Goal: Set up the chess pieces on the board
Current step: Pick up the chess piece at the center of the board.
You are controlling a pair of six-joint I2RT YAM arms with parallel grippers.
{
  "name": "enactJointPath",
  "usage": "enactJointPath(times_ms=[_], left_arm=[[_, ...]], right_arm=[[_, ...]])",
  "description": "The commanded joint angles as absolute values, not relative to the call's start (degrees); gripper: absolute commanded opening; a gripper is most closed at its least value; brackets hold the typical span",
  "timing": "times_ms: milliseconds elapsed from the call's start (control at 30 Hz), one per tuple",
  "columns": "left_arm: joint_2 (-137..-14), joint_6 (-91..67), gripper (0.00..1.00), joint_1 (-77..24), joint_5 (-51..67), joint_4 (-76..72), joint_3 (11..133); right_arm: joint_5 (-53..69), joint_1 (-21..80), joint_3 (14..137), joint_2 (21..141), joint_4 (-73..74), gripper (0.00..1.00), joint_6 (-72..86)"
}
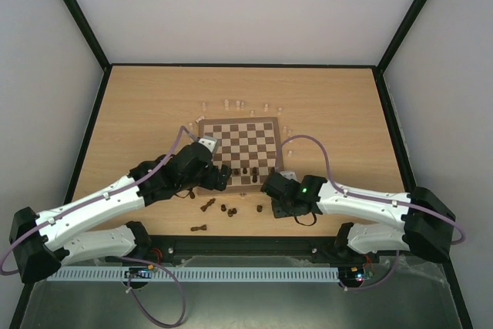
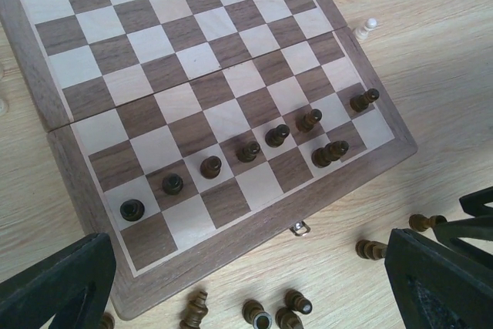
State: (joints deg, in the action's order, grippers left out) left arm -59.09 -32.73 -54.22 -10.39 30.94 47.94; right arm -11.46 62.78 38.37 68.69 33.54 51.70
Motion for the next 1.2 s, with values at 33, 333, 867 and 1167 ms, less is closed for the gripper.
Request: enactJointPath(times_ms=[33, 333, 867, 1167], left_arm=[[-59.76, -31.56, 0.99, -53.62, -9.19, 29.64, 47.32], [-59.77, -31.48, 0.99, -53.49, -8.96, 29.64, 47.33], [-59.67, -31.71, 0.99, -53.44, -9.23, 29.97, 47.25], [-59.66, -31.89, 0.99, -53.42, -9.65, 29.94, 47.15]], right_arm=[[-11.45, 63.37, 38.65, 71.32, 35.91, 0.41, 52.03], [-11.03, 63.40, 39.24, 74.67, 33.88, 0.30, 50.77], [-15.02, 63.27, 41.97, 74.75, 34.64, 0.11, 50.45], [-17.42, 57.38, 49.17, 73.98, 38.86, 0.11, 44.04]])
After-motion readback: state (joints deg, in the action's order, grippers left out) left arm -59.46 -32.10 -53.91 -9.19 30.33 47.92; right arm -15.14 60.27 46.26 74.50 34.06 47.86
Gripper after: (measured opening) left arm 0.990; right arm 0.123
